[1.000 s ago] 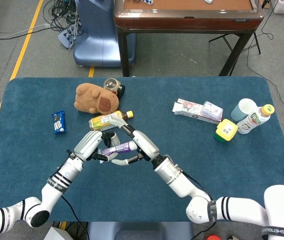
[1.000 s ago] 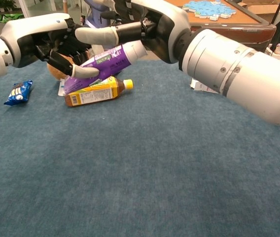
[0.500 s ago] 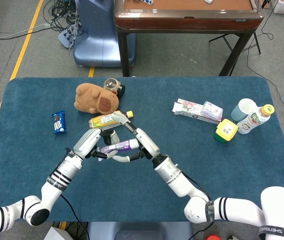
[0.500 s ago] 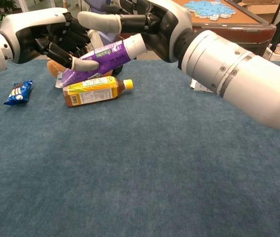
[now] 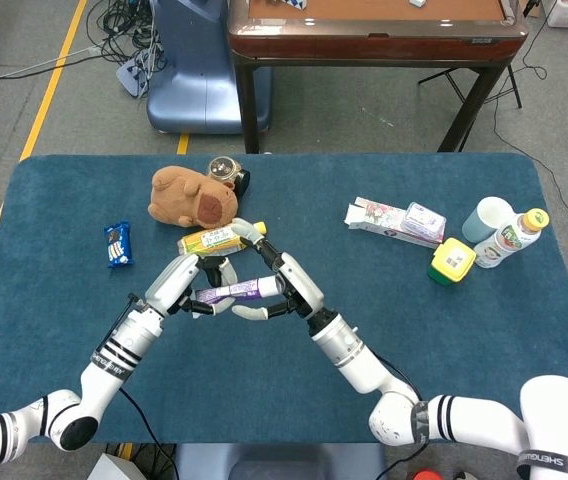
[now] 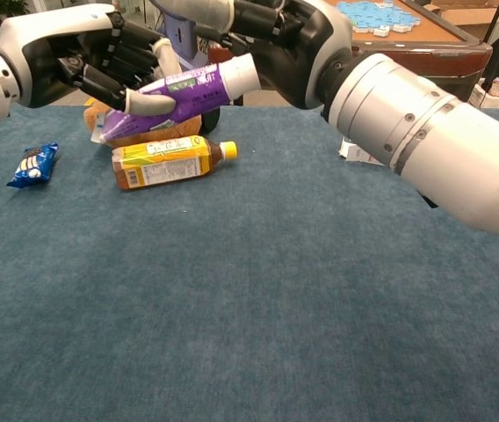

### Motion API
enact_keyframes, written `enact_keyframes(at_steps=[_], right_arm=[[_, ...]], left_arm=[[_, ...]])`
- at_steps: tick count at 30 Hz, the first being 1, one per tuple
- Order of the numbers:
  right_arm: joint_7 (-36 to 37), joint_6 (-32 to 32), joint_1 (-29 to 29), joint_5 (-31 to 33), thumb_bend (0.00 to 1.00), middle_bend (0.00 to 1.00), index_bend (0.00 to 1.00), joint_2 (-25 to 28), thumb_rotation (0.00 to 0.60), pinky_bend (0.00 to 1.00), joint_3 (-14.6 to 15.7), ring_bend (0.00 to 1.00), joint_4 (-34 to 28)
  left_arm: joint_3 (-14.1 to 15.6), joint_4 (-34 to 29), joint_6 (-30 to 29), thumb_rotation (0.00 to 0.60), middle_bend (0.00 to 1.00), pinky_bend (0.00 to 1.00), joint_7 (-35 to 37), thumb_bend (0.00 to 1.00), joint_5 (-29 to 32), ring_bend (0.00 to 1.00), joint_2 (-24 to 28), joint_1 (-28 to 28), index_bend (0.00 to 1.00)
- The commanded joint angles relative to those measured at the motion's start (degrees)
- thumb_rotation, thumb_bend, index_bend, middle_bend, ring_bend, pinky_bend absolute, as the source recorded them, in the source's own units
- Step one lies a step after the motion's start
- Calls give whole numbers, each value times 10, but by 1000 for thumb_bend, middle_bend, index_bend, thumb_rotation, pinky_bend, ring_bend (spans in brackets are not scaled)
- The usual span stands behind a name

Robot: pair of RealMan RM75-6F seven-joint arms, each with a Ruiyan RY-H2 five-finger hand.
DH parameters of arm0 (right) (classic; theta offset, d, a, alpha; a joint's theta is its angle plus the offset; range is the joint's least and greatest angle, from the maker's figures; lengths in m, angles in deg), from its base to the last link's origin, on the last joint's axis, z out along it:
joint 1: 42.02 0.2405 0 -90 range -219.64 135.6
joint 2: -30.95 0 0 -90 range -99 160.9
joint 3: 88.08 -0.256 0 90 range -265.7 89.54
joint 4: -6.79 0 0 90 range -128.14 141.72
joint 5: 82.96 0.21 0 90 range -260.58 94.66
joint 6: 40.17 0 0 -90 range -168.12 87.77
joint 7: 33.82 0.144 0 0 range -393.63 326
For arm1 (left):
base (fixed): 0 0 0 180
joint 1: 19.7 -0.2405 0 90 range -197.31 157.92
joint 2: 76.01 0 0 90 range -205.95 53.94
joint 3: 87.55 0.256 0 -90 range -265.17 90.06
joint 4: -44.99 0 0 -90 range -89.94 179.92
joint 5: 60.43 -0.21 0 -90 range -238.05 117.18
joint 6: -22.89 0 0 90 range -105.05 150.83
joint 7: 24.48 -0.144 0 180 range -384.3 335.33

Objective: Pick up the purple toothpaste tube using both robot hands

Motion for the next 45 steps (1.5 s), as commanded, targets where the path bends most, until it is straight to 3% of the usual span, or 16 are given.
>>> enact_keyframes(at_steps=[1,15,26,45], right_arm=[[26,-3,-3,-4,0,0,0,1,570,0,3,0,5],[55,-14,3,-13,0,0,0,-9,569,0,3,0,19],[27,-13,12,-10,0,0,0,-16,571,0,-1,0,30],[2,-22,21,-15,0,0,0,-19,569,0,-5,0,34]], left_arm=[[-1,0,-1,600,748,499,6,575,-2,556,1,-1,677],[-1,4,-3,600,748,504,9,575,1,555,-1,0,677],[-7,-1,-9,600,748,508,-25,574,22,555,-9,1,677],[-12,-7,-5,600,748,508,-22,574,33,554,-6,-2,677]])
